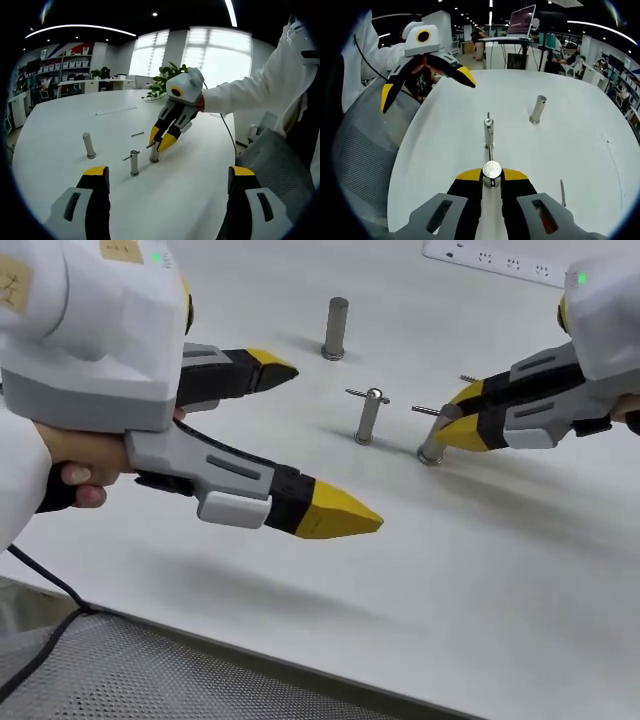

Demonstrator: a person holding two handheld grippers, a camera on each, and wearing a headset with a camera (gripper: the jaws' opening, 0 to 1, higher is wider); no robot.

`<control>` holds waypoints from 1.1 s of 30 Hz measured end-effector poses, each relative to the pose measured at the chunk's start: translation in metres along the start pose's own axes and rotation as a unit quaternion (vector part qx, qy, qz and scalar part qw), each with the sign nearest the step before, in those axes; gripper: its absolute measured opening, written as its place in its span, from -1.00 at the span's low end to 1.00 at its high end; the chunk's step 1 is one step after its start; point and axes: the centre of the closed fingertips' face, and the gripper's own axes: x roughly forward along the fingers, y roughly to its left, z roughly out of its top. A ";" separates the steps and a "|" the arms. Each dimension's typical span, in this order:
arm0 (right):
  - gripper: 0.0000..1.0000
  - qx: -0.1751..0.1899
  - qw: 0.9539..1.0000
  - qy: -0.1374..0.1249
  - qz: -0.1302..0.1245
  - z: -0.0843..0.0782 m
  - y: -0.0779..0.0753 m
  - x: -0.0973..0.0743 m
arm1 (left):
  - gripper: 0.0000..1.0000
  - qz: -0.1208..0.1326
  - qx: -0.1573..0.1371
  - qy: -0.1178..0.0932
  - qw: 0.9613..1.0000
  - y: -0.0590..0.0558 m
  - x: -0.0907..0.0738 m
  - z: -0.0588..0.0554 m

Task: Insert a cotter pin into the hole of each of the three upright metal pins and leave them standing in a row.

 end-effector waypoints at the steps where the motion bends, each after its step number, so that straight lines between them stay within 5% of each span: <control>1: -0.83 0.000 1.000 0.001 0.000 0.000 0.000 0.000 | 0.95 0.000 0.000 0.002 1.000 0.000 0.000 -0.001; 16: -0.68 0.047 0.999 -0.004 -0.025 -0.002 -0.003 -0.003 | 0.96 0.005 -0.008 0.004 1.000 0.001 0.000 -0.001; 26: -0.48 0.068 0.994 -0.067 -0.061 0.022 0.002 -0.035 | 0.96 0.014 -0.003 0.001 1.000 0.003 -0.005 0.005; 33: -0.21 0.088 0.991 -0.073 -0.076 0.024 0.015 -0.052 | 0.96 0.029 -0.009 -0.010 1.000 0.004 -0.006 0.013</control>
